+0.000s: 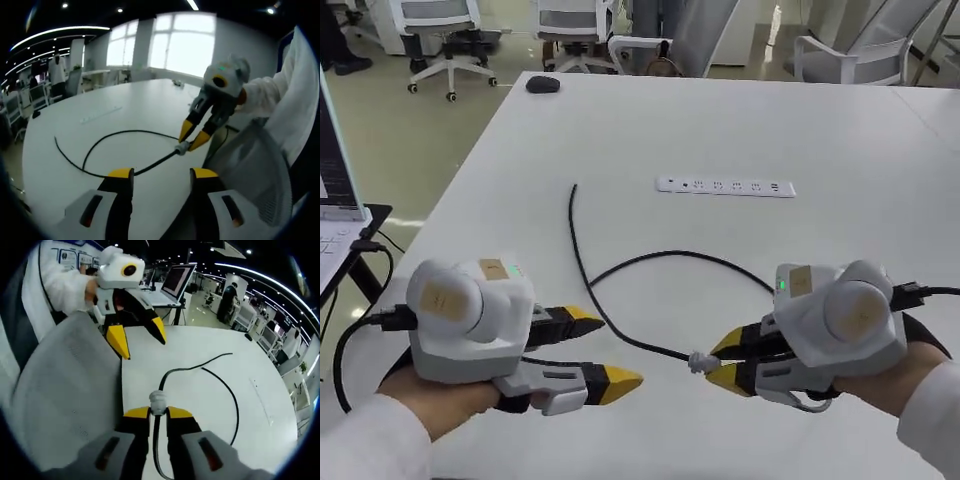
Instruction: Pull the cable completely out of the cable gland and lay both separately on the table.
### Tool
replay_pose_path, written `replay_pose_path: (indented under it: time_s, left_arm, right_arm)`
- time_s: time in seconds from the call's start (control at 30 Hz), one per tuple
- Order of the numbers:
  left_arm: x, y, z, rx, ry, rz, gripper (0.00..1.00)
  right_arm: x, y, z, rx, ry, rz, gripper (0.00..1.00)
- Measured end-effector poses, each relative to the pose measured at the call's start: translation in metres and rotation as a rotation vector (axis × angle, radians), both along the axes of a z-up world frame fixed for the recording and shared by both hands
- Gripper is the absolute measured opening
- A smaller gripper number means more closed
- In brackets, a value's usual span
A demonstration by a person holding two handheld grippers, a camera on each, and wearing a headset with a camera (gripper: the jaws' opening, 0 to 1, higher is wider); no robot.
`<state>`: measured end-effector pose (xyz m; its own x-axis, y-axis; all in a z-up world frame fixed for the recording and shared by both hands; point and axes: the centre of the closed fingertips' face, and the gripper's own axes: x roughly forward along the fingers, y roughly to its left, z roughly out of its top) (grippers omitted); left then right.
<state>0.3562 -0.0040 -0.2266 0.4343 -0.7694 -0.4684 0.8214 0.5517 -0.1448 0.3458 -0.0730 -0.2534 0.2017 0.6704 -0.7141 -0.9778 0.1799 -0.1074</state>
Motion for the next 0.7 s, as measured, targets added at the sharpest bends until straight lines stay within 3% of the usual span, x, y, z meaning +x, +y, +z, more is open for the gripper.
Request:
replay_pose_path:
  time_s: [0.07, 0.23, 0.37, 0.5, 0.7]
  left_arm:
    - [0.001, -0.005, 0.004, -0.019, -0.002, -0.015, 0.42]
    - [-0.007, -0.024, 0.013, -0.051, -0.035, -0.141, 0.38]
    - [-0.011, -0.033, 0.020, -0.093, -0.039, -0.199, 0.36]
    - [-0.014, -0.041, 0.036, -0.186, -0.042, -0.231, 0.31]
    - [-0.023, -0.047, 0.050, -0.220, -0.095, -0.315, 0.26]
  right_arm:
    - [-0.003, 0.003, 0.009, 0.008, -0.018, 0.025, 0.10]
    - [-0.008, 0.008, 0.028, 0.026, -0.055, 0.066, 0.10]
    - [-0.010, 0.011, 0.045, 0.059, -0.076, 0.086, 0.10]
    - [-0.016, 0.015, 0.058, 0.088, -0.100, 0.111, 0.10]
    - [-0.021, 0.018, 0.072, 0.120, -0.124, 0.155, 0.10]
